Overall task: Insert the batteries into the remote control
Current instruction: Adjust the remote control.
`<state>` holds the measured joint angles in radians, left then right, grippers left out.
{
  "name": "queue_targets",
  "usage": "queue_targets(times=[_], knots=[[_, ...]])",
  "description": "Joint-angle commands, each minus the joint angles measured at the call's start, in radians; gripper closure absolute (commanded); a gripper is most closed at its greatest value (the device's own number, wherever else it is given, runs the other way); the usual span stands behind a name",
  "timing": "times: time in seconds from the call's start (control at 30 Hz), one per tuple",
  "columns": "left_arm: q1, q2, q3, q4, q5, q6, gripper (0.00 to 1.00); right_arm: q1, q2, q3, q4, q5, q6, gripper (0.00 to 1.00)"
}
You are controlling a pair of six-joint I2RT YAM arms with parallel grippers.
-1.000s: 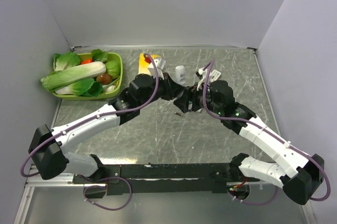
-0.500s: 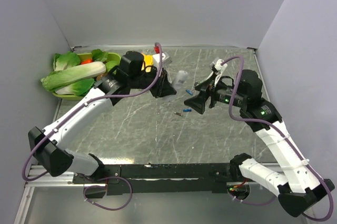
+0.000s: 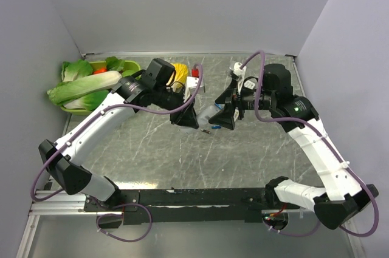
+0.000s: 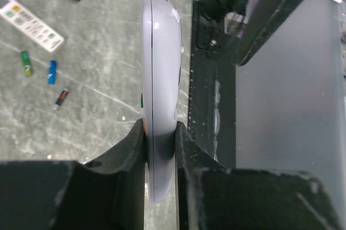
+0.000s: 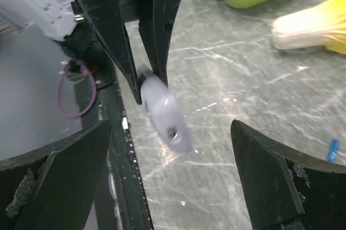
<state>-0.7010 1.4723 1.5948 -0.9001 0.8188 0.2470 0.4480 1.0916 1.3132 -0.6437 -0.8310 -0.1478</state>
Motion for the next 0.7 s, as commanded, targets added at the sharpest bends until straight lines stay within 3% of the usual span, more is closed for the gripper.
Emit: queue_targets(times=[0.0,0.1,0.2,0.3,0.37,0.43,0.53,0.63,0.67], knots=[[-0.009,-0.018,0.051,-0.033,0.083,0.084,0.99,0.017,0.049,0.069,-0.010,-0.154,-0.041,0.01],[-0.009,-0.014,0.067,-0.046,0.091,0.095,0.99,0.055,0.089,0.092,-0.048,-0.187,-0.071,0.05],[-0.011,0.006,0.097,-0.082,0.111,0.123,0.99,0.070,0.119,0.110,-0.089,-0.214,-0.096,0.19],[-0.009,0.014,0.113,-0.114,0.120,0.149,0.99,0.070,0.126,0.106,-0.100,-0.226,-0.099,0.44],[-0.011,0.011,0.109,-0.106,0.114,0.147,0.99,0.070,0.131,0.103,-0.106,-0.230,-0.107,0.54],[-0.011,0.017,0.116,-0.123,0.120,0.161,0.98,0.070,0.134,0.103,-0.111,-0.230,-0.105,0.74],[-0.009,0.020,0.120,-0.137,0.117,0.172,0.91,0.070,0.134,0.100,-0.103,-0.227,-0.104,1.00],[0.003,-0.003,0.093,-0.103,0.088,0.141,0.72,0.060,0.110,0.069,-0.050,-0.229,-0.070,1.00],[0.014,-0.013,0.079,-0.058,0.089,0.130,0.54,0.055,0.102,0.054,-0.022,-0.232,-0.056,1.00]])
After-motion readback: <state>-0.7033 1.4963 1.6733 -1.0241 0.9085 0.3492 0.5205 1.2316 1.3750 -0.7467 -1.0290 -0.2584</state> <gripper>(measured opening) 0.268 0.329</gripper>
